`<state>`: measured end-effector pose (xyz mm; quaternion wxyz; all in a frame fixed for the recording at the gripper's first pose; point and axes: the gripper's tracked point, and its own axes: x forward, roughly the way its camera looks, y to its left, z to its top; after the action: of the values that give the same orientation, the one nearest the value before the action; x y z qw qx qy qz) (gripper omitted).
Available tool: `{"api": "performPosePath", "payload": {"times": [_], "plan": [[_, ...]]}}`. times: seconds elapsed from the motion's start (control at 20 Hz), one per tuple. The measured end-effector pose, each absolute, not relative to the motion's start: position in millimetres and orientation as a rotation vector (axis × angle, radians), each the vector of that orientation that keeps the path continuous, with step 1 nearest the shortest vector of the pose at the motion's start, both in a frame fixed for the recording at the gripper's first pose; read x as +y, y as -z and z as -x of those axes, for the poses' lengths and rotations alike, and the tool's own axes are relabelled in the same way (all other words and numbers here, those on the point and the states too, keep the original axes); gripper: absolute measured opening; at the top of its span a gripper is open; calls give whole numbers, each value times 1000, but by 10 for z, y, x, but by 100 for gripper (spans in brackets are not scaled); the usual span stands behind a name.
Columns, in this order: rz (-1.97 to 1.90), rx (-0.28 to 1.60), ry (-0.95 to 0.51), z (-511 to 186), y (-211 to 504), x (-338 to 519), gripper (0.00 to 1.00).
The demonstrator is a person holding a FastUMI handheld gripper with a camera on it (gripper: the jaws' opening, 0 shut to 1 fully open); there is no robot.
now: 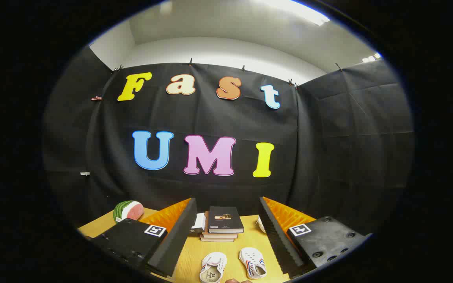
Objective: Open the storage box then place both shoes into the box .Put the left shoe in first, then the right shoe, with the right side of both shoes facing outward in a uniform manner.
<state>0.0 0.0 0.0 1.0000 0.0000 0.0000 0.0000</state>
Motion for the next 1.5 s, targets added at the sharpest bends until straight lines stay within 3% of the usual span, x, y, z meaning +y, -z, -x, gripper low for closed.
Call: {"api": "performPosePath", "payload": {"times": [1.0,1.25,1.5], "plan": [[-24,69,43,173,247,-98,97],[-52,145,9,116,508,-118,97],[-212,340,-89,61,1008,96,98]]}}
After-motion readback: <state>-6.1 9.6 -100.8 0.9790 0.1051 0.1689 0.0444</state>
